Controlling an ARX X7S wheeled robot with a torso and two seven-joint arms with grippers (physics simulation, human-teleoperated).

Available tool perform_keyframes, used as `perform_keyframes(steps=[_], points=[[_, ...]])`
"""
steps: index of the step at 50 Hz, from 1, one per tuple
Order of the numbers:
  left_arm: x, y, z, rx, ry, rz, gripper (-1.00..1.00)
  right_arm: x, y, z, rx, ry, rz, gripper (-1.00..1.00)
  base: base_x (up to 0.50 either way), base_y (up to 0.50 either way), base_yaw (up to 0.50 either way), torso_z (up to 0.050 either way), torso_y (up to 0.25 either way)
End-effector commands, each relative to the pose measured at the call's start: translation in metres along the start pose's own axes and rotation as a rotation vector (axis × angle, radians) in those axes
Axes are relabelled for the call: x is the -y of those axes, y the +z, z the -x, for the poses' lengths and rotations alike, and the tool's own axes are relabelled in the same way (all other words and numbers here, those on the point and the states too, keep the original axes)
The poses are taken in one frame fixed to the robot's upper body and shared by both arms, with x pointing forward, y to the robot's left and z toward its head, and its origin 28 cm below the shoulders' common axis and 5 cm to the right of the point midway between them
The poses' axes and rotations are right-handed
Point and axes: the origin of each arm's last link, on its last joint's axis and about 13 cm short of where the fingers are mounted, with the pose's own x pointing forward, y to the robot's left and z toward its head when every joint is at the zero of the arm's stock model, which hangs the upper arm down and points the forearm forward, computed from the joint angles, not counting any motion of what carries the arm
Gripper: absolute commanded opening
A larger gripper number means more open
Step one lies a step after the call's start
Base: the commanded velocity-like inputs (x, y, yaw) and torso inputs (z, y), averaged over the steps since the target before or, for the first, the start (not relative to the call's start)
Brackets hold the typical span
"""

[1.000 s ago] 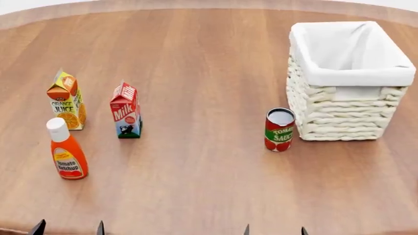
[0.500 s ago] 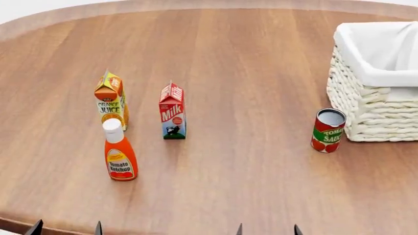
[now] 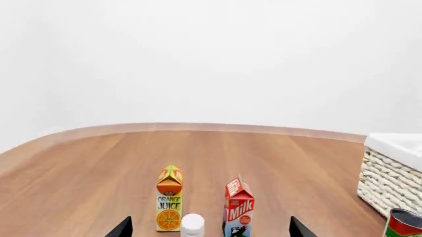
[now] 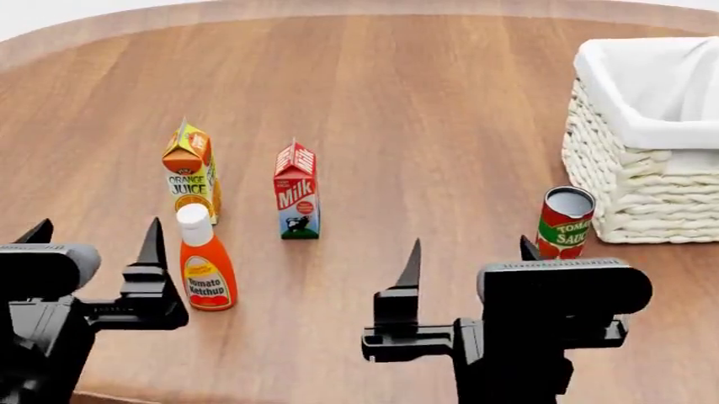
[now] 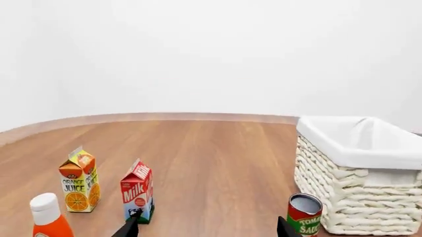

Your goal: Pick the milk and place it in the basket.

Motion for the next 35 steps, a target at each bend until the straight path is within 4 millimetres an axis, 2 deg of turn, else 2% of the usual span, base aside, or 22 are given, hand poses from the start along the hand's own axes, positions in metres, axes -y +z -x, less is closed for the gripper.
perform_keyframes(steps=[1, 5, 35], points=[[0.0085, 0.0766, -0.0119, 0.078, -0.056, -0.002, 1.0, 0.0076, 0.0731, -0.0045, 0.059, 0.056, 0.059, 1.0, 0.0, 0.0, 0.0, 0.0, 0.0], [0.0084, 0.0763, -0.0131, 0.084, -0.056, -0.006, 1.0, 0.0095, 0.0767, -0.004, 0.069, 0.07, 0.044, 1.0, 0.06, 0.0, 0.0, 0.0, 0.0], [0.0058, 0.0748, -0.0175, 0.089, -0.058, -0.029, 1.0, 0.0094, 0.0776, -0.0122, 0.04, 0.068, 0.041, 1.0, 0.5, 0.0, 0.0, 0.0, 0.0]])
